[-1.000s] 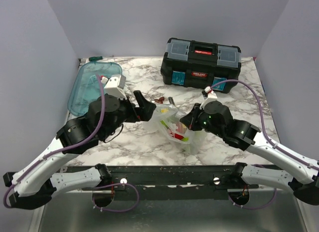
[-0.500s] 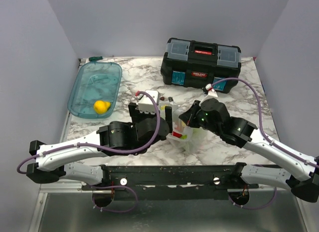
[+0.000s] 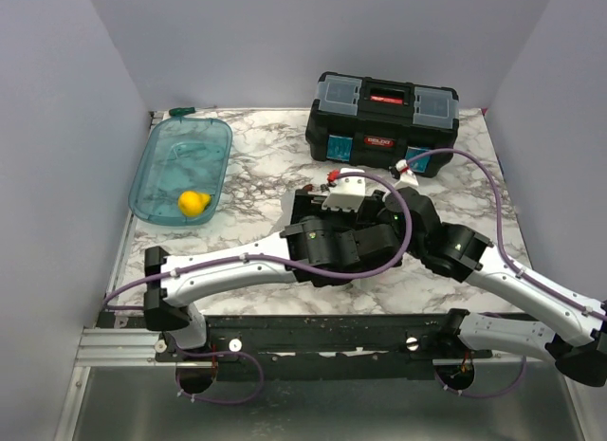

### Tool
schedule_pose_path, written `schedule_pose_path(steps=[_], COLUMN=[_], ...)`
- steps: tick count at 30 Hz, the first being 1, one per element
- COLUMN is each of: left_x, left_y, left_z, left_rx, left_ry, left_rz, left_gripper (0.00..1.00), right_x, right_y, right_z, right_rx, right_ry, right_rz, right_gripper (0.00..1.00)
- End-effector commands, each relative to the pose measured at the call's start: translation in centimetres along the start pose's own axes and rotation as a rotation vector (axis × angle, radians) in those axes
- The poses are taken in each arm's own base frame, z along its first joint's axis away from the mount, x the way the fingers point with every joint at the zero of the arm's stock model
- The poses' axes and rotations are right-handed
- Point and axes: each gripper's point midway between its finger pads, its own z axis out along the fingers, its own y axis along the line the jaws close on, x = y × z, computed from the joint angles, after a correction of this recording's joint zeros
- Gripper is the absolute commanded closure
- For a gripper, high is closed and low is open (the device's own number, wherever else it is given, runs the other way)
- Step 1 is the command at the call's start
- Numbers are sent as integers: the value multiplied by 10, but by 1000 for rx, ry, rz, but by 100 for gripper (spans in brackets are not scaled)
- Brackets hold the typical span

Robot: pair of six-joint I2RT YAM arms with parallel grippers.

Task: Take the fake fruits out of the plastic bag
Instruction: Adjust the plastic bag at the center of the board.

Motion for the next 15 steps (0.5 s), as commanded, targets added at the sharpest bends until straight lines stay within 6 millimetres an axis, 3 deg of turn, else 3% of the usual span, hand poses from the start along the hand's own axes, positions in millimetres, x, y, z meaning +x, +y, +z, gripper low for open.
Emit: schedule_pose_path(steps=[1,4,6,8,13,15], left_x=[0,11,15,13,3,6], left_y=[36,44,51,58,68,55], left_z=[1,12,15,16,13,11], left_rx=[-165,-211,-228,-239,-203,-59], left_ry=[-6,11,17,2,6,59], left_rz=[-18,-1,-15,-8,51,89], left_gripper=[2,9,27,58,90,98], right_x=[-10,-11,-12,-11,-7,-3], right_y=[3,2,0,-2,-8,-7], right_z=[-8,-11,-12,-13,-13,-12], right_rx=[7,8,12,22,26,3], right_ry=[-25,-31,-33,-34,-23,-10], right_rz=[21,31,29,25,-19,-60], right_gripper=[99,99,99,99,99,99])
